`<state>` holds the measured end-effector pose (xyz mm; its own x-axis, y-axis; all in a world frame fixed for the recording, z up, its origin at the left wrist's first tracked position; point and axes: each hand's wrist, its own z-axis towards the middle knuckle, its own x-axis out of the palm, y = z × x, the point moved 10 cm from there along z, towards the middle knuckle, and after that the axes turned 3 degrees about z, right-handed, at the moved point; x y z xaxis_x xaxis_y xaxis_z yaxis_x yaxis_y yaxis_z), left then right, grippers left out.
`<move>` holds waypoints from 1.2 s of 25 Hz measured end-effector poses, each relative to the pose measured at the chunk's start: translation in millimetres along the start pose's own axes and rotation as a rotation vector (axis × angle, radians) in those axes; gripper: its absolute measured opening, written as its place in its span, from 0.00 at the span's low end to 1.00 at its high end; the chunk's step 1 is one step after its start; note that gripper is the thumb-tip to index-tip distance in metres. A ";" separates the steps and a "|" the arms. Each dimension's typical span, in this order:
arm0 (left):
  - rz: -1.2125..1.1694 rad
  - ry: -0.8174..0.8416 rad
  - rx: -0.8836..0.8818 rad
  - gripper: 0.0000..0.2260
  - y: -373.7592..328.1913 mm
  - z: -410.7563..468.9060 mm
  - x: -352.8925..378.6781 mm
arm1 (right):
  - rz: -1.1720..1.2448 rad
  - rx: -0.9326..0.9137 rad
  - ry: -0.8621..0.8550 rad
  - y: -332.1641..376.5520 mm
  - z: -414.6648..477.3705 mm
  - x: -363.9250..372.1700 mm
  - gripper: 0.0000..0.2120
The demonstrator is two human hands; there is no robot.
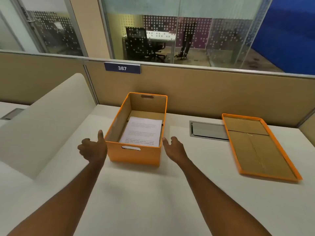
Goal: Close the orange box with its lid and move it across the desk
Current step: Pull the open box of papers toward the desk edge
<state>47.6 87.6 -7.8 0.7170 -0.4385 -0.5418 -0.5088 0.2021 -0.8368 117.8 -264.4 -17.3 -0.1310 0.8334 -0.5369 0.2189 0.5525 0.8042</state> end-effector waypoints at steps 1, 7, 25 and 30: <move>-0.016 0.075 -0.067 0.35 6.8 12.7 8.8 | 0.037 0.041 0.008 0.4 7.6 6.9 0.34; -0.051 0.508 -0.049 0.33 -2.6 46.2 66.6 | 0.217 0.237 0.028 -3.7 41.8 37.9 0.39; -0.142 0.699 0.133 0.19 10.5 -81.9 54.2 | 0.190 0.135 -0.232 -41.0 -55.7 -16.3 0.21; -0.137 0.701 0.131 0.19 32.8 -149.0 30.3 | 0.183 0.167 -0.230 -75.1 -117.4 -43.6 0.21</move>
<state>-18.4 -49.6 -40.0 0.2740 -0.9169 -0.2903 -0.3434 0.1886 -0.9201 -6.4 -340.8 -24.3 0.1427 0.8833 -0.4466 0.3766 0.3689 0.8498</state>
